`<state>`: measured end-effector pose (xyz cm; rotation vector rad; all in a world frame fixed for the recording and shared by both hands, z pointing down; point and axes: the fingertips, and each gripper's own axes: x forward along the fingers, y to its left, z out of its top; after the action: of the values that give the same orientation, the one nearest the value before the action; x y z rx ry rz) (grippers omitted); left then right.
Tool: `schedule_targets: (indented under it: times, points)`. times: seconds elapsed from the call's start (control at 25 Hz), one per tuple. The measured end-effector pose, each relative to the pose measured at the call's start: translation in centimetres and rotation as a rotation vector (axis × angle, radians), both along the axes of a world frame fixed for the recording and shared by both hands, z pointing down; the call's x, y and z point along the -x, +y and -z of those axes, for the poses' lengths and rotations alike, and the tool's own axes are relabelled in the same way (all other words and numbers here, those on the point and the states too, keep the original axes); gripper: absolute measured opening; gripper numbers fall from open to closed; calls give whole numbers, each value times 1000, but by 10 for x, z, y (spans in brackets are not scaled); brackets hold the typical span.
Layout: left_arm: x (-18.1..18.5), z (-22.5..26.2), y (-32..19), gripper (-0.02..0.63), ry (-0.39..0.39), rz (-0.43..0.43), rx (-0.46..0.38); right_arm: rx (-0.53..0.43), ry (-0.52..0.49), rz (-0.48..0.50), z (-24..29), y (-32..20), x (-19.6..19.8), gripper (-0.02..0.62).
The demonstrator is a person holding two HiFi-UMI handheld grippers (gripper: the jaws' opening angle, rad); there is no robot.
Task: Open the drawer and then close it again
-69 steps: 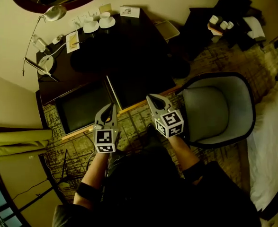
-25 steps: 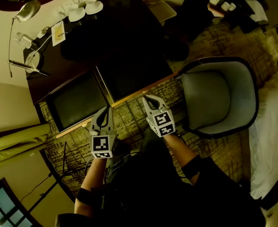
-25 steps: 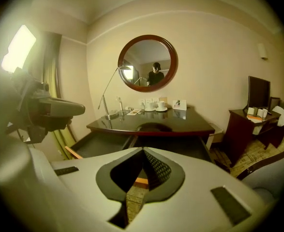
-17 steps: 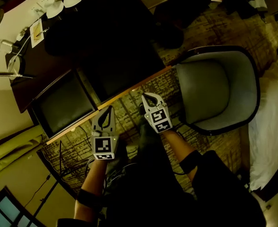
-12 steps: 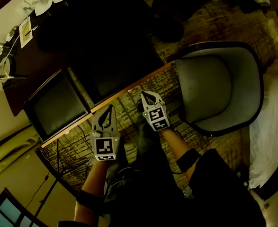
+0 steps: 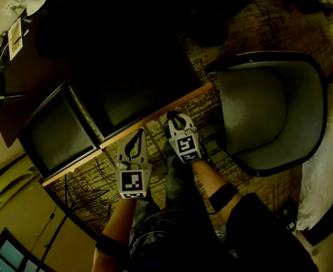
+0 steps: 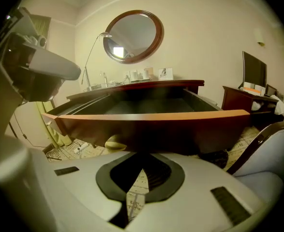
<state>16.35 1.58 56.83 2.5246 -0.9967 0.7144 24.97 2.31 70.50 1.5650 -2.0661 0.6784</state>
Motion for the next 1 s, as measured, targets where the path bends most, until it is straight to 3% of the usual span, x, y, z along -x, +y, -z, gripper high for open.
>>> schedule_targets:
  times: [0.28, 0.52, 0.76, 1.0]
  points:
    - [-8, -12, -22, 2, -3, -13, -34, -48, 1, 0, 2, -9, -2, 0]
    - [-3, -12, -39, 2, 0, 36, -30, -52, -8, 5, 2, -20, 1, 1]
    - [-1, -12, -54, 2, 11, 78, -38, -79, -21, -19, 2, -53, 2, 0]
    - [3, -17, -72, 2, 0, 55, -86, -102, -19, -27, 2, -106, 4, 0]
